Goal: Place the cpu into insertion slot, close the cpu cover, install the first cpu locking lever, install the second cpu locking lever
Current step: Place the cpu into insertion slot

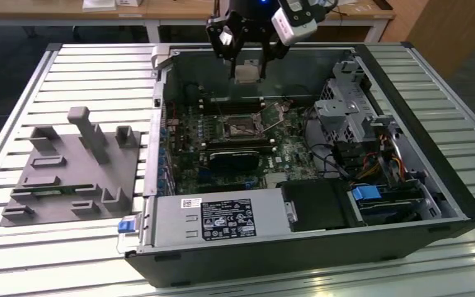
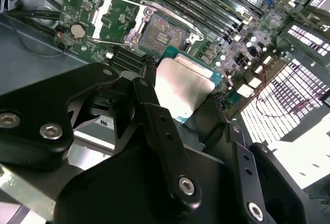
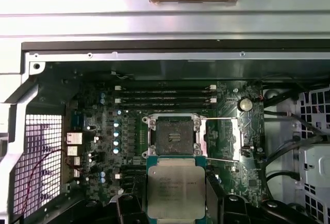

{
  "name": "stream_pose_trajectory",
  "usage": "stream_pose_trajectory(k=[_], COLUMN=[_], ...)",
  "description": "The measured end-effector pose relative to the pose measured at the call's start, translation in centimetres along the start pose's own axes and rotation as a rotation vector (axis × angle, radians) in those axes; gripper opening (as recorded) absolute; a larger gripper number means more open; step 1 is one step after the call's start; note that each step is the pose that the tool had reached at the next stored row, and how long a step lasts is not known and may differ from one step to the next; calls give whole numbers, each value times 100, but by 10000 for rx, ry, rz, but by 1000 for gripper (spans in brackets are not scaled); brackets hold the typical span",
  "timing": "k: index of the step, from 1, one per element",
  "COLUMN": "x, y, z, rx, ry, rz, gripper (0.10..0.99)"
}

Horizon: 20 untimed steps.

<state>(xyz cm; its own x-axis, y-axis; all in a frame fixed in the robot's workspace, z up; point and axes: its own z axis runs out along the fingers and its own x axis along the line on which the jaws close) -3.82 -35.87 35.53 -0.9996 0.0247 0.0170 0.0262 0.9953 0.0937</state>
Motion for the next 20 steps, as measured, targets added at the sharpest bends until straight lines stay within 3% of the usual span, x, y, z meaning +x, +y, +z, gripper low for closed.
stream_pose_trajectory(k=[20], x=[-57], y=[-10], z=[363], rx=[-1], ry=[1], rz=[0], gripper=[537])
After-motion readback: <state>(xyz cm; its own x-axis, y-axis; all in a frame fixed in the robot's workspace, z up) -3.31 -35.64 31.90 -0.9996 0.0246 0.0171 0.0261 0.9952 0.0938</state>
